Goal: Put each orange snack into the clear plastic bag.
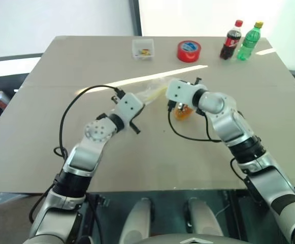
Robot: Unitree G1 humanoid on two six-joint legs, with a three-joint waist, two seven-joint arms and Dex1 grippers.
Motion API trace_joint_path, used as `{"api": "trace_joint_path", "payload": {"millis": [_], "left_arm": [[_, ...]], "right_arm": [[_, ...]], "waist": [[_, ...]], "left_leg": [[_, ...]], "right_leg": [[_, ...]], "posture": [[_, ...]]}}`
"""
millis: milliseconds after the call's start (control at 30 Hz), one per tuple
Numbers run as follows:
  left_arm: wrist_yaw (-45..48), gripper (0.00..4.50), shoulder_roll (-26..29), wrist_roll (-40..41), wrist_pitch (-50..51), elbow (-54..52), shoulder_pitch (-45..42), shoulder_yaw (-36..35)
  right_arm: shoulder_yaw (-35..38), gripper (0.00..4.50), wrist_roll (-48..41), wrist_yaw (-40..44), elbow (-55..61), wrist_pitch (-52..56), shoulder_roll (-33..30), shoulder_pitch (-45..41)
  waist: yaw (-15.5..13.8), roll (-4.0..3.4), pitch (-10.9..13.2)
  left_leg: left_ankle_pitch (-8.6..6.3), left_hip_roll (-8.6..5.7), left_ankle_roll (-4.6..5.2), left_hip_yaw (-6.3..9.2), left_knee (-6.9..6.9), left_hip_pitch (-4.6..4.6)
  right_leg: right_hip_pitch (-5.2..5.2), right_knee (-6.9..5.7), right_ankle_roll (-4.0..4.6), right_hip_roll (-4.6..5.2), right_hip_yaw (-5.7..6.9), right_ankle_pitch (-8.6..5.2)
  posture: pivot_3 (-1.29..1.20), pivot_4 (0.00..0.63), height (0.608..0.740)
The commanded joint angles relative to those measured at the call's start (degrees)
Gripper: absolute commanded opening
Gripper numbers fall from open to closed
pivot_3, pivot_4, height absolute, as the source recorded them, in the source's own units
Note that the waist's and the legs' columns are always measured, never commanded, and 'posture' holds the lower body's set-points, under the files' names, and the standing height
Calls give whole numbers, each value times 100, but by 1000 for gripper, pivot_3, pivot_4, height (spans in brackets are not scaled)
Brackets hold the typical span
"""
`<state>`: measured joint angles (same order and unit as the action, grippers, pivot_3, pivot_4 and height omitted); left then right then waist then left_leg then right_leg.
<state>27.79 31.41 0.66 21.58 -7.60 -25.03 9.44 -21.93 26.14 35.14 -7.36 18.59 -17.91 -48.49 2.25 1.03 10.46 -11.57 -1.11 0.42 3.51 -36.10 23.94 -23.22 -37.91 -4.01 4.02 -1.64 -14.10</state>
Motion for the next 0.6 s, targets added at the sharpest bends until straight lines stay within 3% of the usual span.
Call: {"api": "trace_joint_path", "payload": {"millis": [33,100,133,300,500,600], "left_arm": [[29,0,-29,-44,-153,-78,-18,-148],[37,0,-41,-54,-162,-72,-5,-155],[36,0,-51,-50,-161,-68,4,-163],[39,0,-95,-48,-210,-43,43,-193],[30,0,-157,-51,-237,-12,53,-231],[39,0,-193,-48,-234,-13,66,-252]], "right_arm": [[156,3510,-213,123,459,86,42,-15],[275,4425,-440,211,547,197,96,17],[416,4472,-688,308,611,435,178,58],[1147,4472,-2072,926,921,2342,607,191],[1971,4472,-3217,695,1381,4171,1111,154],[2146,3613,-3459,448,1401,4313,1211,119]], "waist": [[6,0,0],[4,0,0],[3,0,0],[-4,1,-1],[-1,0,-1],[-2,0,-1]], "left_leg": [[0,0,0,1,0,0],[0,0,0,2,0,0],[0,0,0,3,0,0],[0,1,1,9,-3,0],[0,1,1,19,-6,0],[0,1,1,19,-6,0]], "right_leg": [[0,0,0,0,0,0],[0,0,0,0,0,0],[0,0,0,0,0,0],[3,-1,0,0,0,0],[2,-7,0,0,1,0],[1,-8,0,0,1,0]], "posture": [[0,150,740],[0,150,740],[0,150,740],[0,150,740],[0,150,740],[0,150,740]]}}
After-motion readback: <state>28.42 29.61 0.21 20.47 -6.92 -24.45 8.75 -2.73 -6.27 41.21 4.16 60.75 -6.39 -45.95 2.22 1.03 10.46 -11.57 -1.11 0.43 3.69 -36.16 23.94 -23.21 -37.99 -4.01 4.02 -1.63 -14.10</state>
